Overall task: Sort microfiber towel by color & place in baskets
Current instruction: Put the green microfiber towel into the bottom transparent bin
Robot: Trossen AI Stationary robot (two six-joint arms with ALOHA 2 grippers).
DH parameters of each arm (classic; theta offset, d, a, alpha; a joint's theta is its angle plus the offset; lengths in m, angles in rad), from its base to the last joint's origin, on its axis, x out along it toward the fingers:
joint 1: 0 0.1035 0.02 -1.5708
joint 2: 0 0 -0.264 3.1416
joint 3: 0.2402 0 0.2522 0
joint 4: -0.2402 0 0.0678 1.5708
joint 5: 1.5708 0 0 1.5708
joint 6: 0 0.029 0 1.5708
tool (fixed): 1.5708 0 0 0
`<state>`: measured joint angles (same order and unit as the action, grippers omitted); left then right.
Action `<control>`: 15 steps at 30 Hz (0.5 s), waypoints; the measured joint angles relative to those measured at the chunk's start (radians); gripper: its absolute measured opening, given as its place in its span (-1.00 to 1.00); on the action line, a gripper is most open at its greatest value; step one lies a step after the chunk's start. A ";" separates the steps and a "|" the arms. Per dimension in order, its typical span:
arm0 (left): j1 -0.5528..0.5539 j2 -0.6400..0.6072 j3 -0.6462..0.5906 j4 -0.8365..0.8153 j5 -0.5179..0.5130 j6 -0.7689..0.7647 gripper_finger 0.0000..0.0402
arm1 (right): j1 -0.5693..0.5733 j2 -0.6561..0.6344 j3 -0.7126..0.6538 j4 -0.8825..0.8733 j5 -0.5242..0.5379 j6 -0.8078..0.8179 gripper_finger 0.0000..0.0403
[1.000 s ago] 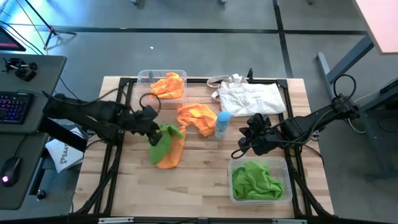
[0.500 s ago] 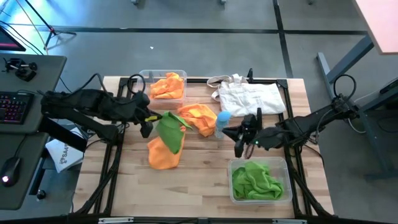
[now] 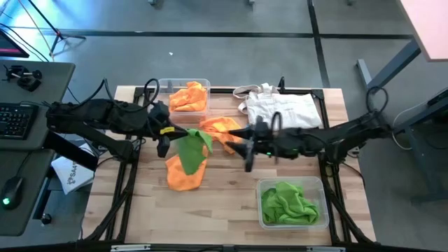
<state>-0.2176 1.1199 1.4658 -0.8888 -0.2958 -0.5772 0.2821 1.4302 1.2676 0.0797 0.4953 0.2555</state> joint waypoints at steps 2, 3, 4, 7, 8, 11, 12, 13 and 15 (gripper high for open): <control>0.000 0.006 0.000 0.019 0.005 0.006 -1.00 | -0.017 0.066 0.079 -0.047 -0.003 -0.050 0.01; 0.000 0.010 0.000 0.019 0.007 0.006 -1.00 | -0.025 0.097 0.123 -0.085 -0.003 -0.062 0.03; 0.000 0.014 0.000 0.022 0.012 0.006 -1.00 | -0.033 0.128 0.171 -0.128 -0.005 -0.074 0.05; 0.000 0.023 0.000 0.025 0.024 0.006 -1.00 | -0.056 0.214 0.315 -0.270 -0.052 -0.093 0.09; 0.000 0.028 0.000 0.027 0.024 0.006 -1.00 | -0.062 0.241 0.360 -0.313 -0.081 -0.098 0.10; 0.000 0.043 0.000 0.029 0.025 0.006 -1.00 | -0.079 0.327 0.501 -0.431 -0.100 -0.101 0.10; 0.000 0.050 0.000 0.032 0.025 0.005 -1.00 | -0.085 0.352 0.543 -0.468 -0.105 -0.106 0.11; 0.000 0.054 0.000 0.039 0.027 0.005 -1.00 | -0.090 0.378 0.585 -0.500 -0.119 -0.118 0.11; 0.000 0.066 0.000 0.060 0.046 0.006 -1.00 | -0.098 0.427 0.661 -0.542 -0.160 -0.144 0.11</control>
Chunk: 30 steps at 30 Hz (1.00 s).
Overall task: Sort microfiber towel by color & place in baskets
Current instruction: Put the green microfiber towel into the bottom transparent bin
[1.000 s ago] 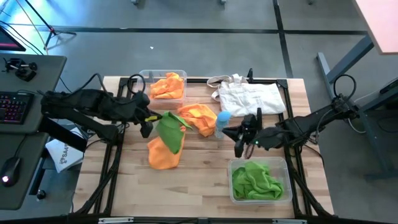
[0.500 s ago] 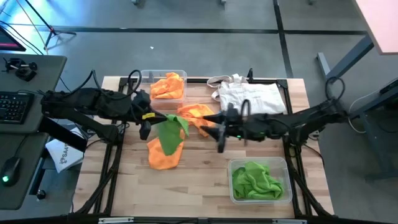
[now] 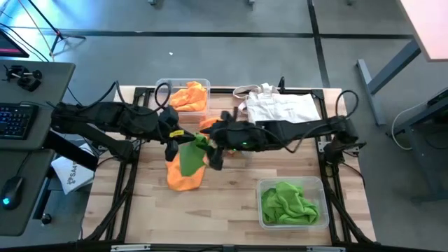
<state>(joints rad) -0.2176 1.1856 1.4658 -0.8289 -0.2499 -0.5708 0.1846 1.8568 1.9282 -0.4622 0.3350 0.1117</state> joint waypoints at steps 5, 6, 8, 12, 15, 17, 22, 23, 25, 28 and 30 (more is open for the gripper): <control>0.000 0.012 0.000 0.080 0.047 0.046 -1.00 | -0.008 0.103 0.145 -0.114 -0.047 -0.044 0.10; 0.000 0.012 0.000 0.088 0.053 0.050 -1.00 | -0.008 0.119 0.167 -0.137 -0.048 -0.050 0.10; 0.000 0.012 0.000 0.093 0.060 0.052 -1.00 | -0.008 0.140 0.199 -0.171 -0.048 -0.050 0.09; 0.000 0.012 0.000 0.091 0.061 0.067 -1.00 | -0.008 0.155 0.220 -0.203 -0.048 -0.052 -0.05; 0.000 0.007 0.000 0.088 0.061 0.071 -1.00 | -0.008 0.155 0.220 -0.215 -0.048 -0.050 -0.26; 0.000 0.000 0.000 0.089 0.060 0.076 -1.00 | -0.008 0.155 0.220 -0.229 -0.048 -0.050 -0.43; 0.000 -0.006 0.000 0.086 0.065 0.078 -1.00 | -0.008 0.155 0.219 -0.273 -0.049 -0.034 -0.91; 0.000 -0.005 0.000 0.086 0.065 0.078 -1.00 | -0.008 0.155 0.219 -0.280 -0.052 -0.034 -0.94; 0.000 -0.002 0.000 0.079 0.065 0.078 -1.00 | -0.008 0.155 0.218 -0.286 -0.056 -0.025 -0.92; 0.002 0.003 0.000 0.044 0.065 0.076 -0.96 | -0.008 0.151 0.218 -0.329 -0.056 -0.003 -0.88; 0.006 0.003 0.000 0.028 0.065 0.075 -0.90 | -0.008 0.145 0.218 -0.369 -0.055 0.018 -0.92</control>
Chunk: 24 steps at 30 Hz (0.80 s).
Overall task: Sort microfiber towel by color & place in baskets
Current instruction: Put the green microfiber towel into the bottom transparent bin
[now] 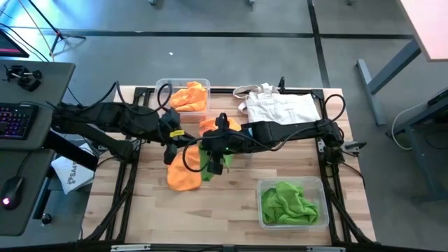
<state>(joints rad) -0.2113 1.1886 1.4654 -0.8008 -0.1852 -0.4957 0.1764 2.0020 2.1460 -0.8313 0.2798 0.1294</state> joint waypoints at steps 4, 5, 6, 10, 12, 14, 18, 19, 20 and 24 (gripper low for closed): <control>0.002 -0.002 0.000 -0.025 -0.003 0.001 -0.77 | 0.004 -0.034 -0.001 -0.071 0.004 0.048 -0.97; 0.002 -0.003 0.000 -0.035 -0.004 0.002 -0.74 | 0.006 -0.048 -0.001 -0.087 0.008 0.067 -0.96; 0.002 -0.003 0.000 -0.044 -0.005 0.002 -0.71 | 0.009 -0.064 -0.001 -0.101 0.009 0.084 -0.96; 0.002 -0.004 0.000 -0.115 -0.043 0.003 -0.66 | 0.038 -0.125 -0.001 -0.152 0.034 0.153 -0.98; 0.002 -0.004 0.000 -0.164 -0.074 -0.010 -0.66 | 0.062 -0.159 -0.001 -0.192 0.070 0.196 -0.98; 0.003 -0.004 0.000 -0.223 -0.110 -0.055 -0.66 | 0.092 -0.194 -0.001 -0.256 0.119 0.265 -0.98; 0.031 -0.007 -0.025 -0.349 -0.202 -0.157 -0.66 | 0.172 -0.251 0.000 -0.456 0.238 0.493 -0.99; 0.042 -0.011 -0.043 -0.371 -0.215 -0.176 -0.66 | 0.195 -0.260 0.000 -0.509 0.267 0.564 -0.99; 0.053 -0.013 -0.064 -0.383 -0.221 -0.182 -0.66 | 0.217 -0.265 0.000 -0.560 0.300 0.635 -0.99; 0.095 -0.038 -0.169 -0.359 -0.203 -0.190 -0.66 | 0.305 -0.272 0.000 -0.737 0.372 0.898 -0.99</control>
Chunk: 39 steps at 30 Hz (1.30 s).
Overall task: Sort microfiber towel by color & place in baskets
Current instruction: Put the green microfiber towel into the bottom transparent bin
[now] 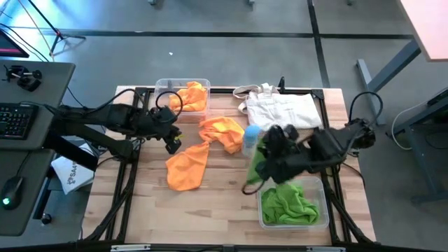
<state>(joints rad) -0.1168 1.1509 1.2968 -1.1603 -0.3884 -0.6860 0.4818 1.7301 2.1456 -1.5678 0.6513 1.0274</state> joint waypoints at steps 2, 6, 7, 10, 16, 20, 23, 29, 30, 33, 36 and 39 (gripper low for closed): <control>0.021 -0.010 -0.050 0.016 0.019 -0.009 -0.66 | 0.036 0.002 -0.009 0.002 0.004 0.081 -0.99; 0.055 -0.031 -0.138 0.022 0.059 -0.047 -0.66 | 0.105 0.009 -0.021 -0.002 0.001 0.200 -1.00; 0.060 -0.038 -0.159 0.026 0.068 -0.054 -0.66 | 0.122 0.009 -0.032 -0.001 -0.001 0.212 -1.00; 0.069 -0.053 -0.212 0.073 0.104 -0.063 -0.66 | 0.163 0.009 -0.069 0.001 -0.027 0.286 -1.00; 0.072 -0.075 -0.256 0.129 0.147 -0.064 -0.66 | 0.214 0.009 -0.192 -0.004 -0.202 0.426 -1.00; 0.072 -0.077 -0.256 0.136 0.151 -0.064 -0.66 | 0.248 0.009 -0.272 -0.003 -0.284 0.547 -1.00; 0.072 -0.077 -0.256 0.139 0.151 -0.064 -0.66 | 0.277 0.009 -0.341 -0.003 -0.332 0.667 -1.00; 0.072 -0.077 -0.256 0.162 0.153 -0.064 -0.66 | 0.328 0.009 -0.493 0.001 -0.438 0.981 -0.98; 0.072 -0.077 -0.256 0.173 0.157 -0.064 -0.66 | 0.333 0.009 -0.515 0.007 -0.452 1.020 -0.98; 0.072 -0.077 -0.256 0.198 0.162 -0.062 -0.66 | 0.339 0.009 -0.578 0.073 -0.469 1.083 -0.97; 0.072 -0.077 -0.256 0.212 0.162 -0.062 -0.66 | 0.339 0.009 -0.642 0.192 -0.476 1.084 -0.98; 0.072 -0.077 -0.256 0.233 0.163 -0.062 -0.66 | 0.336 0.009 -0.711 0.303 -0.507 1.078 -0.99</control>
<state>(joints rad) -0.0452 1.0737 1.0412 -0.9271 -0.2249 -0.7483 0.8173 1.7393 1.4342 -1.2651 0.1447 2.1052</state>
